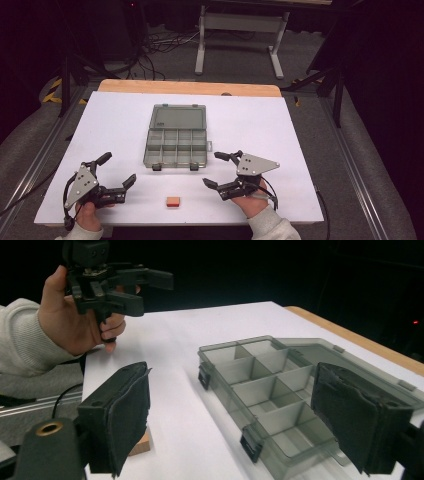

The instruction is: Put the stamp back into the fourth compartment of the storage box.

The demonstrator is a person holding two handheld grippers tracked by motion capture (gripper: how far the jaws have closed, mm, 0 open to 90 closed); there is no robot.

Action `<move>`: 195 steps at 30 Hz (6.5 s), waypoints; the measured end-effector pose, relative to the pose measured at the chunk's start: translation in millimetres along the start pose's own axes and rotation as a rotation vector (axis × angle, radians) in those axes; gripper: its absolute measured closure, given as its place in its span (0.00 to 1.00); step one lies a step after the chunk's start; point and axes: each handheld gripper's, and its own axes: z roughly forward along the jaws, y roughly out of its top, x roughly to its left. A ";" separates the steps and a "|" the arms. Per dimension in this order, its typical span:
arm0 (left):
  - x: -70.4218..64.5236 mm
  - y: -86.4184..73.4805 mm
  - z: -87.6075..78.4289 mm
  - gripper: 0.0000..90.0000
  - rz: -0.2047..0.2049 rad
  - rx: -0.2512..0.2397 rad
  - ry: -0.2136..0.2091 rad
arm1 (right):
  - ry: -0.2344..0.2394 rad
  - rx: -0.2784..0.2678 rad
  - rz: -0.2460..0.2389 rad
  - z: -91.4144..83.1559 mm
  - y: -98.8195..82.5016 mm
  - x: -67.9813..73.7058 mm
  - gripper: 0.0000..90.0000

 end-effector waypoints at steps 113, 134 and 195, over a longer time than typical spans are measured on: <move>0.4 -0.1 1.8 0.01 0.001 0.001 -0.006 | 0.375 0.738 -0.106 129.5 23.3 36.5 0.37; 0.5 -0.1 1.8 0.01 0.002 0.001 -0.007 | 0.394 0.825 -0.135 138.7 14.3 44.8 0.40; 0.3 -0.1 1.8 0.01 0.001 0.003 -0.015 | 0.356 0.779 -0.227 134.5 25.7 49.6 0.73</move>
